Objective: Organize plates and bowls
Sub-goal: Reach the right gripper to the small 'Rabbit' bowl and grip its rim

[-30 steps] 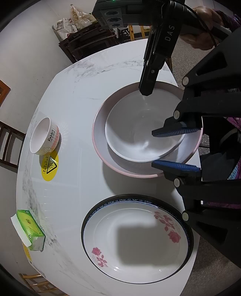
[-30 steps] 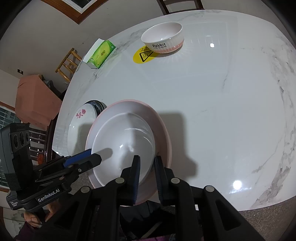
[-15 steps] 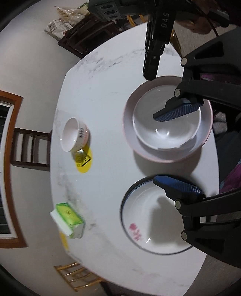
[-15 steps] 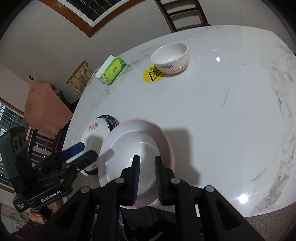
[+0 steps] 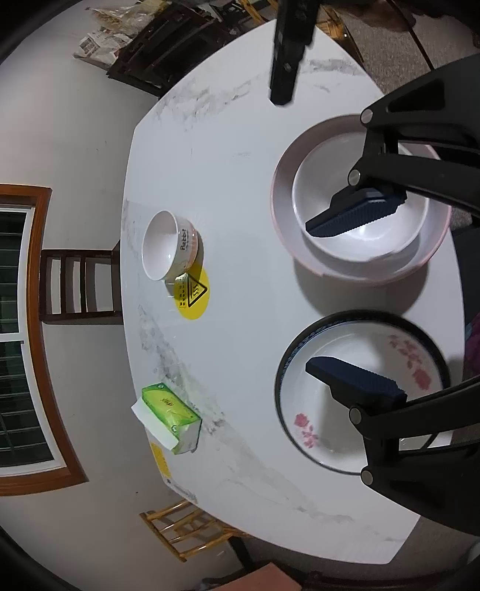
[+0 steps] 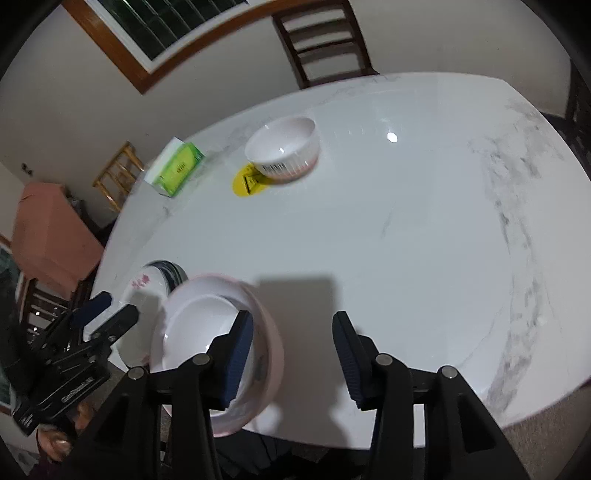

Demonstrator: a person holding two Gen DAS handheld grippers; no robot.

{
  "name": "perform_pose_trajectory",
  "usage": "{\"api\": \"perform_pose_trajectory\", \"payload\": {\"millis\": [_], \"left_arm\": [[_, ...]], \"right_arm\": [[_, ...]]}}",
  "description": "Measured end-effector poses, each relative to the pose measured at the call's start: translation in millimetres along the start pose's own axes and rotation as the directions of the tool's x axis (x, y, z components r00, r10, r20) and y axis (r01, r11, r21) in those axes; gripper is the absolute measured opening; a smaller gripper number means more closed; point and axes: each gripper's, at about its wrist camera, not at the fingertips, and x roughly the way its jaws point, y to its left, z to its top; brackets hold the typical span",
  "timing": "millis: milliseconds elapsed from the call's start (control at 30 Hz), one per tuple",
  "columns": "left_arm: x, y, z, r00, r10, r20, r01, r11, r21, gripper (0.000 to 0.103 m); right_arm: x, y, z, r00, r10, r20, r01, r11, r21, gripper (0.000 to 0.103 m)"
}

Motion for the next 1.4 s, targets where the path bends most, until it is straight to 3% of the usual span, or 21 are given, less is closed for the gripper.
{"api": "perform_pose_trajectory", "payload": {"millis": [133, 200, 367, 600, 800, 967, 1133, 1267, 1400], "left_arm": [[7.6, 4.3, 9.0, 1.000, 0.027, 0.012, -0.027, 1.000, 0.007, 0.067], [12.0, 7.1, 14.5, 0.999, 0.028, 0.021, -0.028, 1.000, 0.008, 0.071], [30.5, 14.4, 29.4, 1.000, 0.015, 0.008, -0.015, 1.000, -0.002, 0.074], [61.0, 16.4, 48.8, 0.999, 0.043, -0.027, -0.042, 0.999, 0.013, 0.074], [87.9, 19.4, 69.2, 0.998, 0.037, -0.058, -0.036, 0.999, 0.015, 0.076], [112.8, 24.5, 87.3, 0.994, -0.043, -0.096, 0.042, 0.999, -0.016, 0.077], [145.3, 36.3, 110.5, 0.972, -0.179, -0.155, 0.163, 0.981, -0.108, 0.077], [167.2, 40.7, 128.0, 0.966, -0.188, -0.180, 0.168, 0.978, -0.121, 0.077], [188.0, 43.9, 140.9, 0.948, -0.240, -0.210, 0.214, 0.967, -0.136, 0.077]], "right_arm": [[-15.3, 1.9, 4.2, 0.983, 0.020, 0.185, 0.006, 0.990, -0.140, 0.046], [-16.3, -3.5, 5.1, 0.973, 0.052, 0.223, -0.016, 0.987, -0.162, 0.047], [4.7, -24.9, 15.9, 0.987, 0.077, 0.144, -0.058, 0.990, -0.127, 0.047], [36.3, -32.3, 31.8, 0.998, 0.002, 0.063, 0.009, 0.985, -0.173, 0.047], [61.6, -48.9, 55.1, 0.995, 0.098, -0.007, -0.099, 0.990, -0.102, 0.047], [81.0, -61.9, 85.7, 0.986, 0.167, 0.001, -0.167, 0.986, -0.026, 0.047], [105.7, -69.0, 126.5, 0.973, 0.228, -0.029, -0.226, 0.972, 0.061, 0.047], [125.4, -71.5, 153.4, 0.971, 0.235, -0.043, -0.229, 0.967, 0.115, 0.047], [137.2, -70.9, 173.6, 0.974, 0.221, -0.043, -0.214, 0.968, 0.128, 0.047]]}}
